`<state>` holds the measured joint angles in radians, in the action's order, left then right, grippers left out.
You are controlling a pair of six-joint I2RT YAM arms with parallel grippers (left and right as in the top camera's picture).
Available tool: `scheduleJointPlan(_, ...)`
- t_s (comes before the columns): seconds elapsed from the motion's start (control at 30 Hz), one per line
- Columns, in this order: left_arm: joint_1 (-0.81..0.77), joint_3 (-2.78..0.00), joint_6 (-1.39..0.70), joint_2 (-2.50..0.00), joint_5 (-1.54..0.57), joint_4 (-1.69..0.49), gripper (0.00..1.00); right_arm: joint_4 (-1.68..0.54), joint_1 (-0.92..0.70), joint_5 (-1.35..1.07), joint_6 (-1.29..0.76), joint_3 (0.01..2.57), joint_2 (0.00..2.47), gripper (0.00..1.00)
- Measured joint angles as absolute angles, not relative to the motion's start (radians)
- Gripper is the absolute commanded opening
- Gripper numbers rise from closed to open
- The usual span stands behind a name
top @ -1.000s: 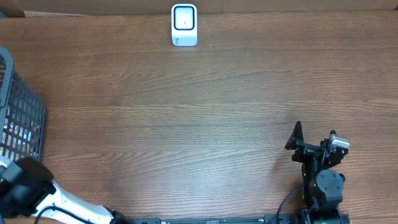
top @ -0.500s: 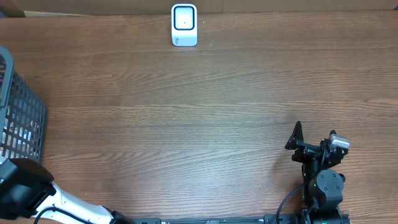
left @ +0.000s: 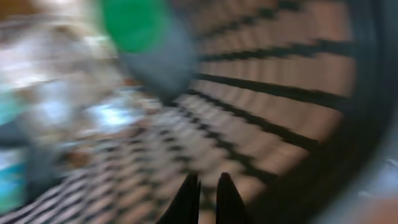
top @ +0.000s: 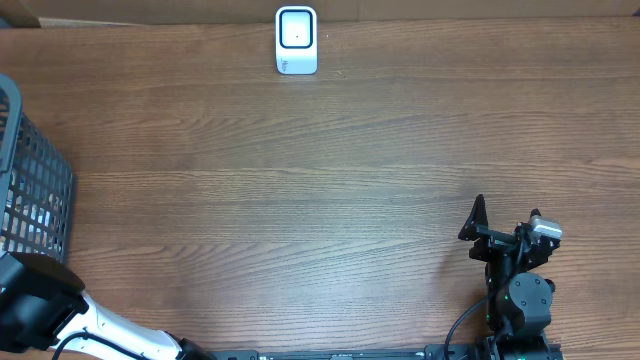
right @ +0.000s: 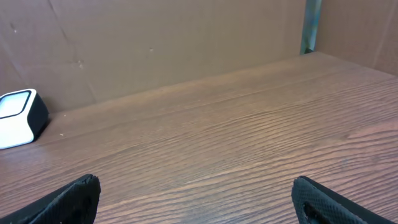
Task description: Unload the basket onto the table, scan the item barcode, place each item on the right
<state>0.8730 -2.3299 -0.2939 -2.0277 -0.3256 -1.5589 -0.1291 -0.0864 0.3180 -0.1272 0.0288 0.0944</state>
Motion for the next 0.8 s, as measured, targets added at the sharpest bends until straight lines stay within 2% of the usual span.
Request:
scheduleJointPlan(0.2,0.873,-2.370,-0.259,-2.029,-0.760,-1.493,0.04,-0.129,-0.086,0.318,-0.127,0.029,0.094,1.00)
scheduleJointPlan(0.5,0.872,-2.449,-0.312,-2.029,-1.198,-1.542,0.04,-0.129,-0.087,0.318,-0.128,0.029,0.094,1.00)
scheduleJointPlan(0.67,0.850,-2.450,-0.326,-2.029,-1.307,-1.678,0.04,-0.130,-0.086,0.318,-0.127,0.029,0.094,1.00)
scheduleJointPlan(0.8,0.790,-2.450,-0.338,-2.029,-1.311,-1.684,0.04,-0.129,-0.087,0.318,-0.128,0.029,0.094,1.00)
